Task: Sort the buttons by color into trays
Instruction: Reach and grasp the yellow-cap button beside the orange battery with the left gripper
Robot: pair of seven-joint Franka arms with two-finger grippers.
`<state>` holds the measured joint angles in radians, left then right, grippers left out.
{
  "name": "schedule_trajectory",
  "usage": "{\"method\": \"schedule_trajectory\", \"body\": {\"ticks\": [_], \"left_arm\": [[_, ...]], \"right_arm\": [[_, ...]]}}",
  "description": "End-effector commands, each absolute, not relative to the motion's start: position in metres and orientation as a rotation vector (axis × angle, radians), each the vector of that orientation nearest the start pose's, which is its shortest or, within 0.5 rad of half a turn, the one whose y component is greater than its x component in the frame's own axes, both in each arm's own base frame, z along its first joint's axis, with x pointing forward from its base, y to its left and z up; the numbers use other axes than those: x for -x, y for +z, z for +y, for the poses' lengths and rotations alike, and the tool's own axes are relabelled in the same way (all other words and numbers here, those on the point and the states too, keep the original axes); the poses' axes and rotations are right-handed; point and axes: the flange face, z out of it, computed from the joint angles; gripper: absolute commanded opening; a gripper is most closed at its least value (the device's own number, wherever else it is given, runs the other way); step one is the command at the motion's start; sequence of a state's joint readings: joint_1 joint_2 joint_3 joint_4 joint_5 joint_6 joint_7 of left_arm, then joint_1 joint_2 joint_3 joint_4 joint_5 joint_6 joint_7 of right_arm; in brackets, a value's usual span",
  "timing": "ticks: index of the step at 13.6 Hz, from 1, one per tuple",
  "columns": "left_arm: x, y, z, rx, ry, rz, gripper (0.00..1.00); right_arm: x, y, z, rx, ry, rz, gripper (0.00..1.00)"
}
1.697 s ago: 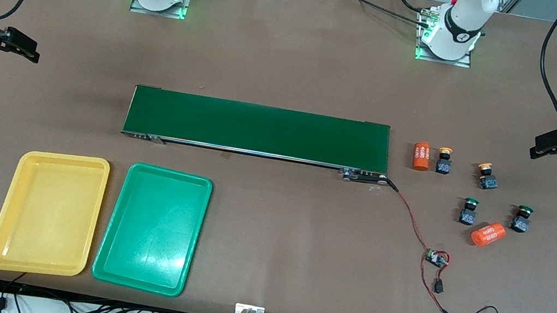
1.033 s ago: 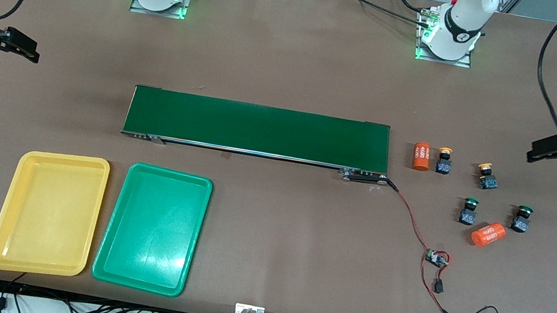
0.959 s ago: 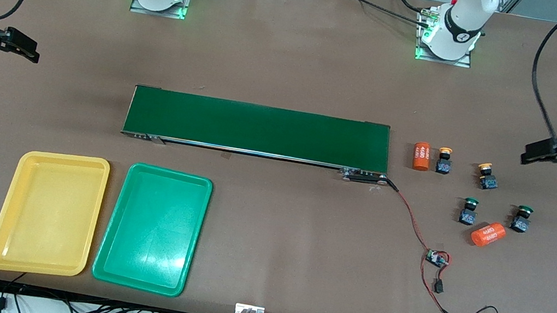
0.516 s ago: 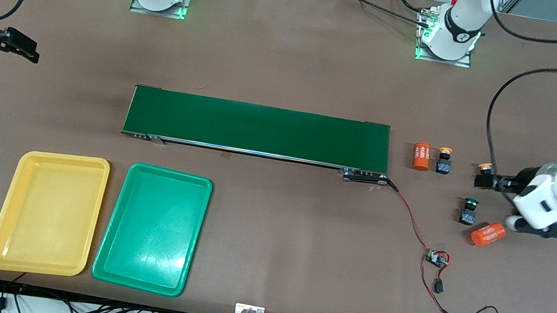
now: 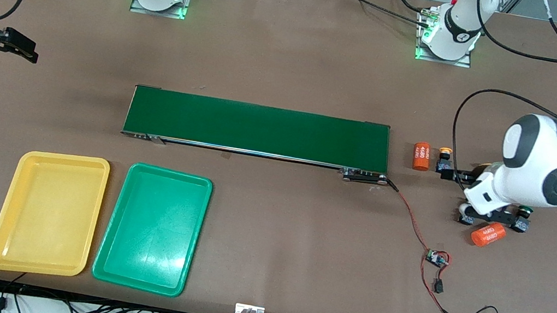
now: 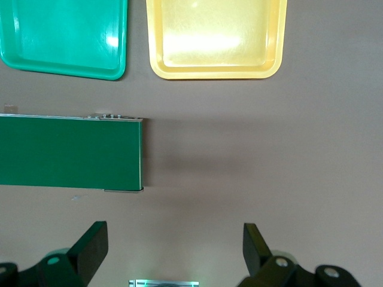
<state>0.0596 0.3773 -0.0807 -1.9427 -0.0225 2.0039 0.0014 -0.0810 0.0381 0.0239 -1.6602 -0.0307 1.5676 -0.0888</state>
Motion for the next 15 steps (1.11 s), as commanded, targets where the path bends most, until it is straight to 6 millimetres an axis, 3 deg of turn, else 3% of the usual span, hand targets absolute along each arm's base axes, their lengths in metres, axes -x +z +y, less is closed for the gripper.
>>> {"method": "schedule_trajectory", "body": {"ticks": [1, 3, 6, 8, 12, 13, 14, 15], "left_arm": [[-0.545, 0.243, -0.01, 3.152, 0.502, 0.051, 1.0], [-0.531, 0.216, 0.002, 3.156, 0.519, 0.027, 1.0], [-0.523, 0.198, 0.007, 3.157, 0.536, 0.023, 1.0], [-0.52, 0.188, 0.014, 3.16, 0.562, 0.011, 1.0], [-0.513, 0.168, 0.014, 3.16, 0.582, 0.004, 0.96], [-0.511, 0.167, 0.014, 3.159, 0.587, 0.004, 0.87], [-0.511, 0.167, 0.011, 3.16, 0.586, 0.025, 0.69], [-0.511, 0.168, 0.006, 3.166, 0.586, 0.065, 0.4]], "right_arm": [[-0.562, 0.559, -0.036, 3.166, 0.218, -0.063, 1.0], [-0.565, 0.559, -0.041, 3.165, 0.213, -0.05, 1.0], [-0.573, 0.547, -0.038, 3.159, 0.239, -0.048, 1.0], [-0.587, 0.511, -0.043, 3.139, 0.306, -0.037, 1.0], [-0.613, 0.466, -0.047, 3.132, 0.283, -0.026, 1.0], [-0.614, 0.463, -0.046, 3.131, 0.29, -0.026, 1.0], [-0.614, 0.463, -0.046, 3.131, 0.288, -0.026, 1.0], [-0.614, 0.462, -0.046, 3.132, 0.288, -0.024, 1.0]]}}
